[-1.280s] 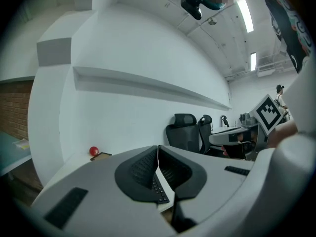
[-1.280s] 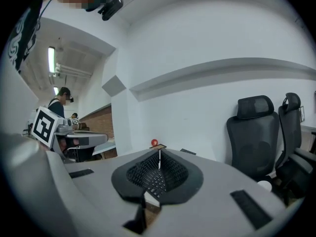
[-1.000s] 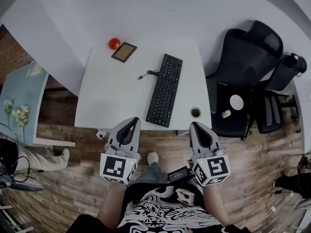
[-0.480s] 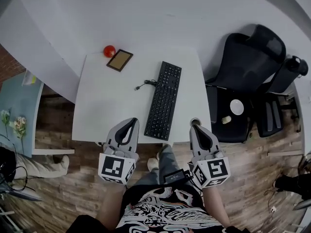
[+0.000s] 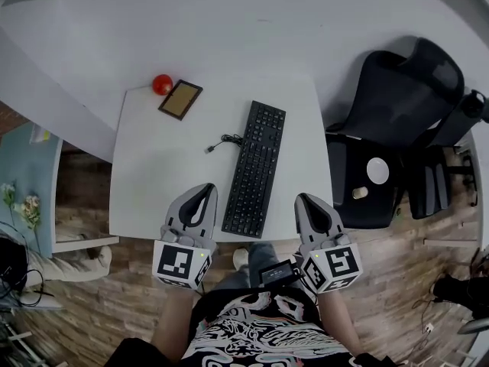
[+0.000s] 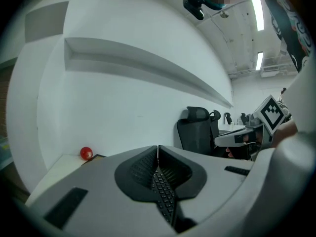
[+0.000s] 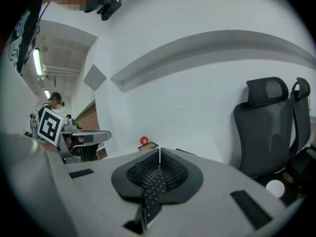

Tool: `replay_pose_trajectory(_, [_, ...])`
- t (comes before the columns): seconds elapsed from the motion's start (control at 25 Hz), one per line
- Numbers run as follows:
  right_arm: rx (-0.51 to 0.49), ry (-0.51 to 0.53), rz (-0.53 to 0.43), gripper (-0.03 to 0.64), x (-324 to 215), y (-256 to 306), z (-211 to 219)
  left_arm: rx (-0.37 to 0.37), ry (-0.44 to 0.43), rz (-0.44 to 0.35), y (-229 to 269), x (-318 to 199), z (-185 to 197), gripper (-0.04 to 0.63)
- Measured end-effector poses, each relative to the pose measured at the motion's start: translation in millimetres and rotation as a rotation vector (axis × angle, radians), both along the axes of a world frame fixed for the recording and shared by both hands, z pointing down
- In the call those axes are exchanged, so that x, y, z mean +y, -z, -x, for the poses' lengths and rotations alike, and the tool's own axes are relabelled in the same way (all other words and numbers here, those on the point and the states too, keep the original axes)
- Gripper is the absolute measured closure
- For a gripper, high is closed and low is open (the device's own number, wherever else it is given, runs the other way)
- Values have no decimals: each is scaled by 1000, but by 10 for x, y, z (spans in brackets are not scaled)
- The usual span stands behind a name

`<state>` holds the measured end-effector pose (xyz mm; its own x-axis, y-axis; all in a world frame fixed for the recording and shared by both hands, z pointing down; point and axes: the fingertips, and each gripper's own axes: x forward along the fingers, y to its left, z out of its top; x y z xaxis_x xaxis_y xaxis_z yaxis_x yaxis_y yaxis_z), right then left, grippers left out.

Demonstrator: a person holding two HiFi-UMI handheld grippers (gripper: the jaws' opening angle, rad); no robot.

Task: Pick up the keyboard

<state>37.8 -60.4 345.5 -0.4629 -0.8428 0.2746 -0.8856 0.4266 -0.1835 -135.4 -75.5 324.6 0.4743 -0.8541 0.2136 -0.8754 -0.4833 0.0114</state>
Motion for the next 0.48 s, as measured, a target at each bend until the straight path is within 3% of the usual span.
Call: replay_pose_trajectory(0.48, [-90, 0, 106, 586, -474, -435, -91, -8, -4, 81, -369, -567, -82, 574])
